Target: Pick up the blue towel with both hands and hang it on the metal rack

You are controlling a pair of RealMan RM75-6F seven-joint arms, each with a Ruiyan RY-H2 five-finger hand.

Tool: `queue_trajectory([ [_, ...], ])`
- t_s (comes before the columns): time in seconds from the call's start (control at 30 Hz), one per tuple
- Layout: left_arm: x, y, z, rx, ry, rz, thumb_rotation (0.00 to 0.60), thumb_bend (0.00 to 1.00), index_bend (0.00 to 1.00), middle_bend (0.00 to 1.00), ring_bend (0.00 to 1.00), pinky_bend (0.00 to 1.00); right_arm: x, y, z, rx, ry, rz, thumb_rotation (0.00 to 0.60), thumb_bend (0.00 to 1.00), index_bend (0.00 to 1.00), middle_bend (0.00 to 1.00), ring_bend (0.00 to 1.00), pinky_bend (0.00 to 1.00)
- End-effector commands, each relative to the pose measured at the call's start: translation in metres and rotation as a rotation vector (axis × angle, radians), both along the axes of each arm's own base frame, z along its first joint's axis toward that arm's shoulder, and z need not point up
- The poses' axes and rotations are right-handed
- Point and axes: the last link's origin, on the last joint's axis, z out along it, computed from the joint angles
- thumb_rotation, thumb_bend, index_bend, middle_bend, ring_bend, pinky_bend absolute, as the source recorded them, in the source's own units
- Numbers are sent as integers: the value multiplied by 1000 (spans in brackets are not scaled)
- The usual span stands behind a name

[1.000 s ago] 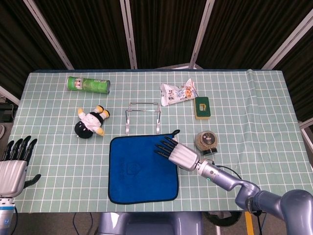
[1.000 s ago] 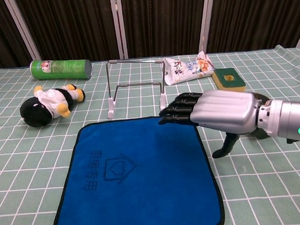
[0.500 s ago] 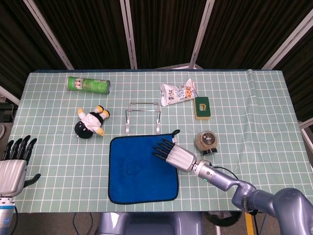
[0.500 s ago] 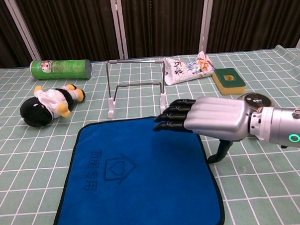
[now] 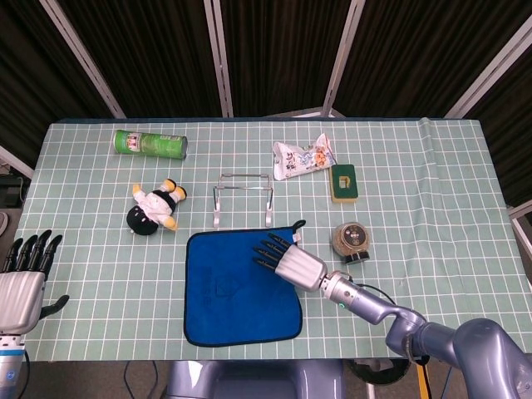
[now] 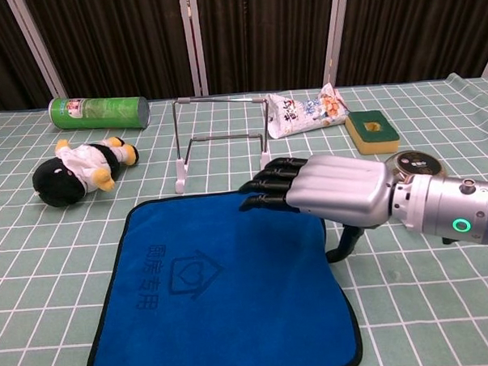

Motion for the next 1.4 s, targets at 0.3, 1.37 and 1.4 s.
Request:
queue_trajectory([
  [0.3,0,0,1,0,-4,1,600,0,0,0,0,0,0,1,0,21,-30,-16,600,258,188,16,0,0],
  [1.37,36,91,-115,-458,49,-532,600,52,309,0,0,0,13,7,0,41,-92,-58,600,418,652,57,0,0],
  [1.4,37,93,-121,-475,49,-545,600,52,325,0,0,0,14,8,0,42,-91,-59,600,418,652,57,0,0],
])
